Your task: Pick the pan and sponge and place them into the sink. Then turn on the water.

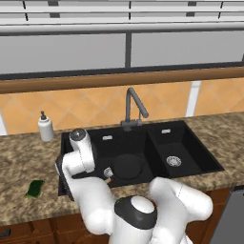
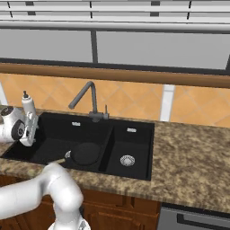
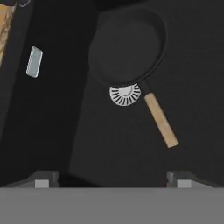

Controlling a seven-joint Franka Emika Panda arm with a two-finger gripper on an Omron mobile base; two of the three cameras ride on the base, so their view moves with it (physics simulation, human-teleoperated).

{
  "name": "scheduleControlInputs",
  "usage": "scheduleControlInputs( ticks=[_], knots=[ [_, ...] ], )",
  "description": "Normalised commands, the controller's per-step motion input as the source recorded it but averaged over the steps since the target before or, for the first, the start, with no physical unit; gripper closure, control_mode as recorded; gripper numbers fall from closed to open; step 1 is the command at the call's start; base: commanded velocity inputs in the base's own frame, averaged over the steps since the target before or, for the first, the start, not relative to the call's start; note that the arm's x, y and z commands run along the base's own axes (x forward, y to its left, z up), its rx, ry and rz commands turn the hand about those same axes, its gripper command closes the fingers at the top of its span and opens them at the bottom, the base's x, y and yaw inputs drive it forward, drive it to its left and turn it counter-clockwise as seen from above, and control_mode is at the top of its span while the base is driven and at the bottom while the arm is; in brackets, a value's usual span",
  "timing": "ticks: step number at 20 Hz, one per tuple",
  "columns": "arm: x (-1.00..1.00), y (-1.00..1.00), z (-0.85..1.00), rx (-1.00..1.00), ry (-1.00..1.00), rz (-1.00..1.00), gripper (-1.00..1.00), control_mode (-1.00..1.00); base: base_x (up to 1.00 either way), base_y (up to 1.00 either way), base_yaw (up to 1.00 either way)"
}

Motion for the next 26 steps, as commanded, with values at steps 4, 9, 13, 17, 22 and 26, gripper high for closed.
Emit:
scheduleControlInputs(
  ticks=[4,9,13,17,22,26],
  knots=[
    [-0.67,0.01,0.38,-0.06,-0.11,0.44,-1.0,-1.0,0.0,0.0,0.0],
    [-0.85,-0.02,0.0,0.01,-0.23,0.58,-1.0,-1.0,0.0,0.0,0.0],
    [-0.86,-0.12,0.21,0.06,-0.2,0.48,-1.0,-1.0,0.0,0.0,0.0],
    [-0.54,0.0,0.57,0.0,0.03,0.35,-1.0,-1.0,0.0,0.0,0.0],
    [-0.45,0.11,0.56,0.0,0.13,0.22,-1.0,-1.0,0.0,0.0,0.0],
    [-0.42,0.48,0.38,-0.05,0.11,0.07,-1.0,-1.0,0.0,0.0,0.0]
  ],
)
